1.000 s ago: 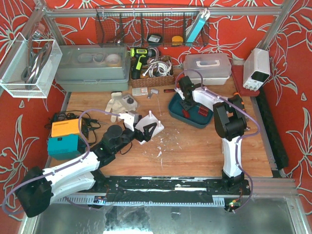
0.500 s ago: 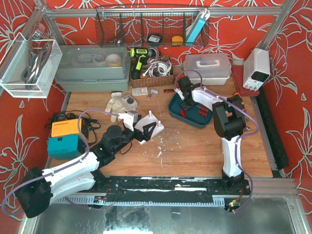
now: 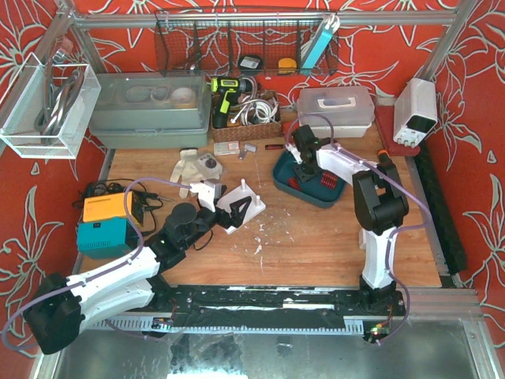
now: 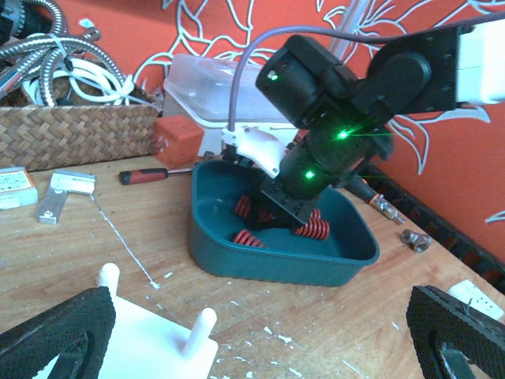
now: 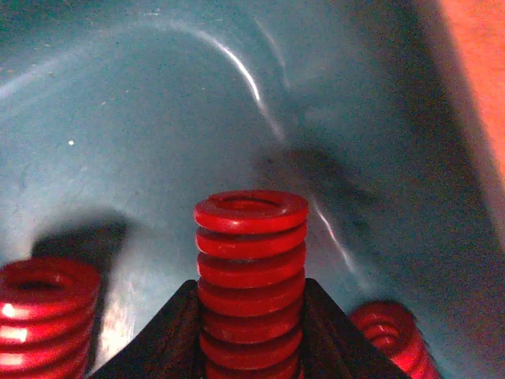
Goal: Install the large spring
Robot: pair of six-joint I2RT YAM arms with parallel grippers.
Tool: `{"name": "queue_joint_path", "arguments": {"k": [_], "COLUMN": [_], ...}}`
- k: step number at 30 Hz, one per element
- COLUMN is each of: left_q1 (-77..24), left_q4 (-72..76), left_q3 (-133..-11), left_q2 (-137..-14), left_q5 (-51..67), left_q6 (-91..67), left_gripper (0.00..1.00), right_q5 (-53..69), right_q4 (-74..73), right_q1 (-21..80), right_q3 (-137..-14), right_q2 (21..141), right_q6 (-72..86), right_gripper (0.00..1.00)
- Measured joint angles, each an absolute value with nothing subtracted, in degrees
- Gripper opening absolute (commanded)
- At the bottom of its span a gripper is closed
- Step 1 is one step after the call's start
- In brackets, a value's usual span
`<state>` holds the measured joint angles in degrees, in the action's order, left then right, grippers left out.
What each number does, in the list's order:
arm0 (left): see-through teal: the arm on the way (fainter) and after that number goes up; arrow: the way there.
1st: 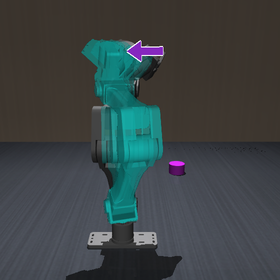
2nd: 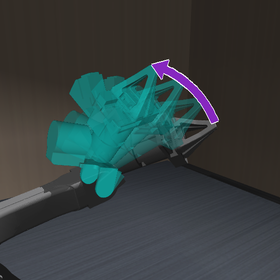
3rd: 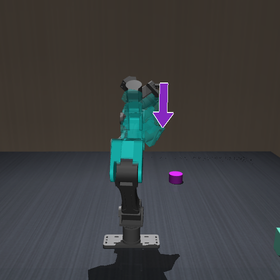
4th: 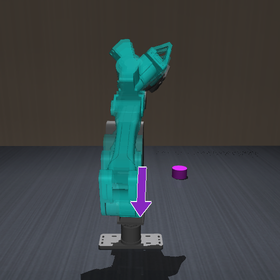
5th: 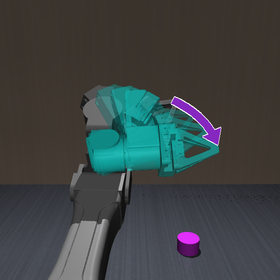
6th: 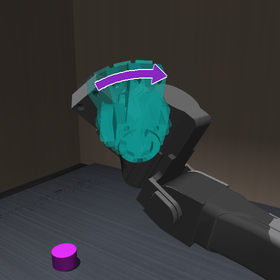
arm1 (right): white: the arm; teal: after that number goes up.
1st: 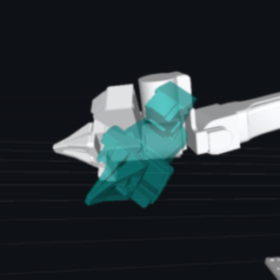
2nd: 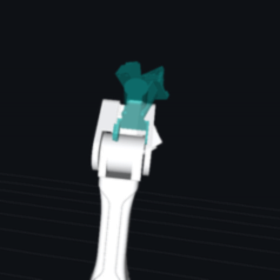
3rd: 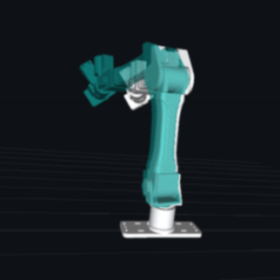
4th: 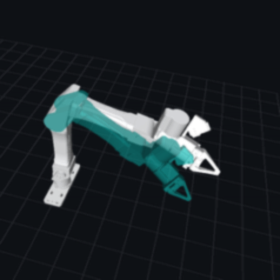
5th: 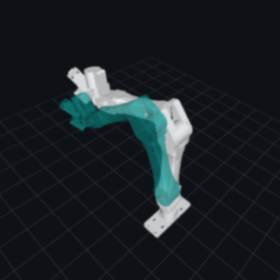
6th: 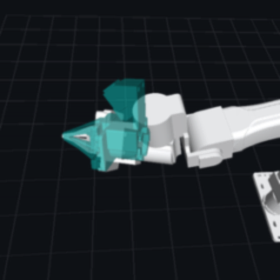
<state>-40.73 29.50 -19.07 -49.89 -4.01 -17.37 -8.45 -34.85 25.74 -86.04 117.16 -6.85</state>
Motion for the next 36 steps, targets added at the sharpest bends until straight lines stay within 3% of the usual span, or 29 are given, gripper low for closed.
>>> {"name": "queue_joint_path", "arguments": {"k": [12,27,34,36], "left_q1": [-40.7,-40.7,-40.7,-40.7], "left_q4": [28.9,26.5,22.1,20.5], "left_q3": [-19.0,-19.1,-21.4,-22.9], "left_q2": [-49.4,-50.6,-52.8,-53.0], "left_q5": [-8.0,-10.7,-6.8,-3.9], "left_q6": [-18.1,-22.0,-26.9,-28.2], "left_gripper": [1.00,1.00,0.76,0.76], "right_q5": [-8.9,-7.7,-9.5,-9.6], "right_q4": [-28.1,-4.9,8.9,12.4], "right_q1": [28.4,44.2,52.9,55.8], "right_q3": [-75.2,-44.6,-32.7,-30.3], "right_q2": [96.3,71.0,66.1,65.4], "right_q6": [-5.4,-3.7,-4.6,-5.3], "right_gripper": [0.15,0.13,0.11,0.10]}}
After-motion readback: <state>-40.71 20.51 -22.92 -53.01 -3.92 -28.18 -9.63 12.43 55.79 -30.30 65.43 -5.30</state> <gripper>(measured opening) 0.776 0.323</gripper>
